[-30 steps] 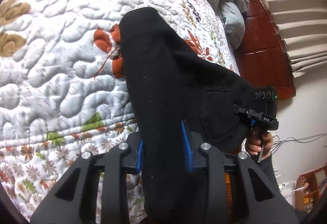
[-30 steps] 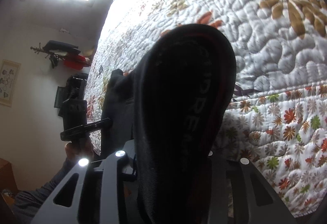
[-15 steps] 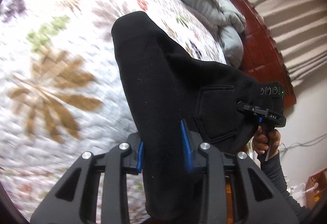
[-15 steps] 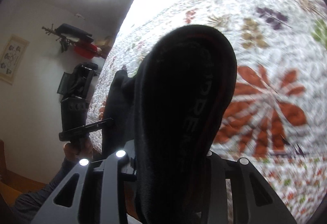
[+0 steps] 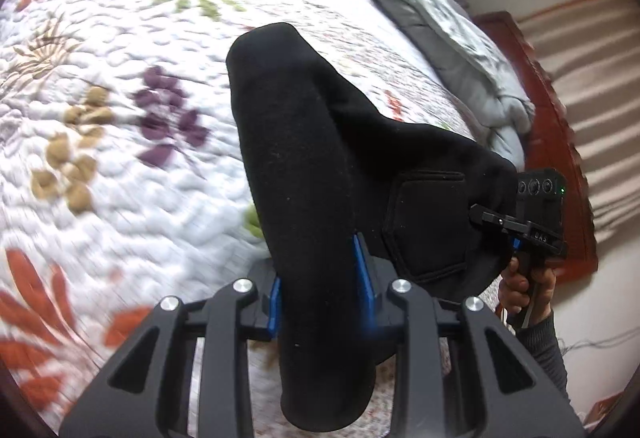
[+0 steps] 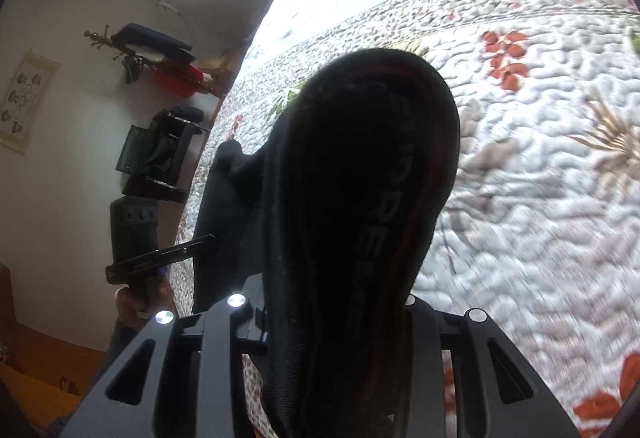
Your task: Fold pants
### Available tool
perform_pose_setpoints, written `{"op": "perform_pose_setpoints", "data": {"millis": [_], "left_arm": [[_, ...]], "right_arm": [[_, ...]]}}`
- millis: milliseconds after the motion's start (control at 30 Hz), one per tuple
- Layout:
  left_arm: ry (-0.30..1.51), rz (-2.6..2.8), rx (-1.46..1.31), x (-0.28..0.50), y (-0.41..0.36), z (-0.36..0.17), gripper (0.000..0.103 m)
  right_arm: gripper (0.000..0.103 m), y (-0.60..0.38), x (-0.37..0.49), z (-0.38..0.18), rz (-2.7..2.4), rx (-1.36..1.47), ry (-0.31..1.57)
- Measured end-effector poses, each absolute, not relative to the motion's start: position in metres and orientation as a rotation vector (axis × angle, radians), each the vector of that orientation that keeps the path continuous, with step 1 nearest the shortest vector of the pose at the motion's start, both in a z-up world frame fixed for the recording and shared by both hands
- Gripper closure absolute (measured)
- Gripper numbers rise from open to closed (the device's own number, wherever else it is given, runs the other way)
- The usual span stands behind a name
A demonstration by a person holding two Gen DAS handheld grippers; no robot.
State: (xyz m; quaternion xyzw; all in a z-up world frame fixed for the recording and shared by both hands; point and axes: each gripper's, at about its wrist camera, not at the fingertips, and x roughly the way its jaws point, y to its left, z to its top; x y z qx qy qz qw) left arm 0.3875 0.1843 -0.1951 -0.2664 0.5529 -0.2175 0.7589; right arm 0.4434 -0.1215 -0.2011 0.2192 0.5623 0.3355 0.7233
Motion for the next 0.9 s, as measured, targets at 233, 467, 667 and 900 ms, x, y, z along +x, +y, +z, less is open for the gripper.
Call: {"op": "perform_pose_setpoints", "data": {"millis": [233, 467, 667, 900], "left_arm": [[1.289, -0.428, -0.576, 0.413, 0.216, -0.244, 0.069], [1.271, -0.459, -0.568, 0.409, 0.218, -0.251, 0.066], [1.18, -0.386, -0.475, 0.395, 0.221, -0.217, 0.058], [0.93, -0.412, -0.514, 0.393, 0.226, -0.152, 0.033]], "right_arm": [[0.068, -0.111, 0.479, -0.263, 0.721, 0.552, 1.316], [0.058, -0.124, 0.482, -0.293, 0.759, 0.624, 1.334], [0.046, -0.156, 0.473, -0.259, 0.66, 0.612, 1.256], [0.059, -0.166, 0.464, -0.18, 0.666, 0.58, 1.025]]}}
